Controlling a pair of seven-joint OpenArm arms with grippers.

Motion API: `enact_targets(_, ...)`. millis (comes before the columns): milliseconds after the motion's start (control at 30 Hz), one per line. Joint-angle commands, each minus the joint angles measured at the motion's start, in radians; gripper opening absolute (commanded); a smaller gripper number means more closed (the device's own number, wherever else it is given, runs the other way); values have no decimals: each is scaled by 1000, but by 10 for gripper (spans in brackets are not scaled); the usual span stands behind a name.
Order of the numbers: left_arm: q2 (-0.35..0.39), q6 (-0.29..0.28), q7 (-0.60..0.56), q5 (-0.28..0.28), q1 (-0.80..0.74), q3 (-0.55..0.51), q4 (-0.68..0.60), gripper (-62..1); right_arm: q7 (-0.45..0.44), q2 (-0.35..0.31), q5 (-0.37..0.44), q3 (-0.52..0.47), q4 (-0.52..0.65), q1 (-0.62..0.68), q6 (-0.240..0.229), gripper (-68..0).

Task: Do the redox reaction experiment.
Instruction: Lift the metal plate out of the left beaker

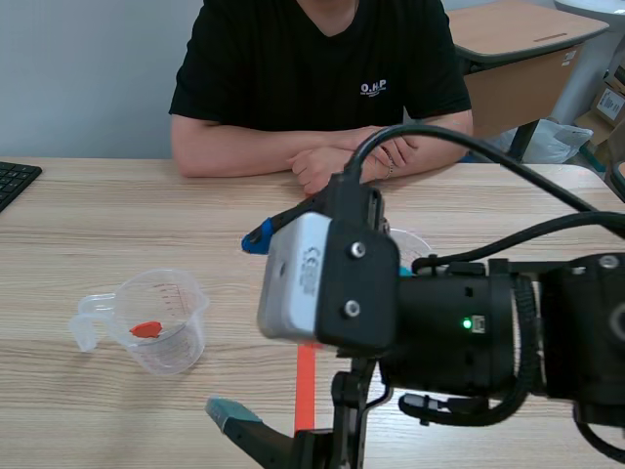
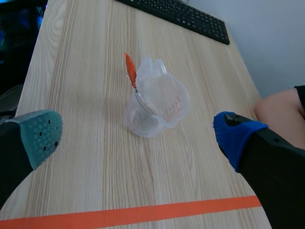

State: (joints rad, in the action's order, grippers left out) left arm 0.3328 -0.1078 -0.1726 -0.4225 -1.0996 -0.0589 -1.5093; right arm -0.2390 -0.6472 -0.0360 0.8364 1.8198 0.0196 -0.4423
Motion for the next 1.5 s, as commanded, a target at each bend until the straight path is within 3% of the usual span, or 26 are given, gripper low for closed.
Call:
enact_targets(0,-3,-7,-11,0,-11,3,-3,14,-17,23,-1,6,-23,-32,9,4)
enact_targets(400,-3,-7,-11,0,-4,3,11,14,-98,173,-70,148,-223,-226,16,4)
enact_targets(500,-3,-7,-11,0,3,3,11,14,-109,207,-70,182,-270,-264,37,4)
enact_targets(767,-3,-7,-11,0,3,3,11,14,-131,252,-71,212,-339,-315,55,4)
enact_targets(933,-3,-7,-11,0,3,3,11,14,-153,257,-71,212,-339,-317,57,-144)
enact_targets(1067,-3,-8,-11,0,3,3,11,14,-155,260,-73,212,-339,-317,57,-212)
enact_targets(1467,-3,-8,-11,0,3,3,11,14,-165,259,-73,212,-339,-317,58,-505)
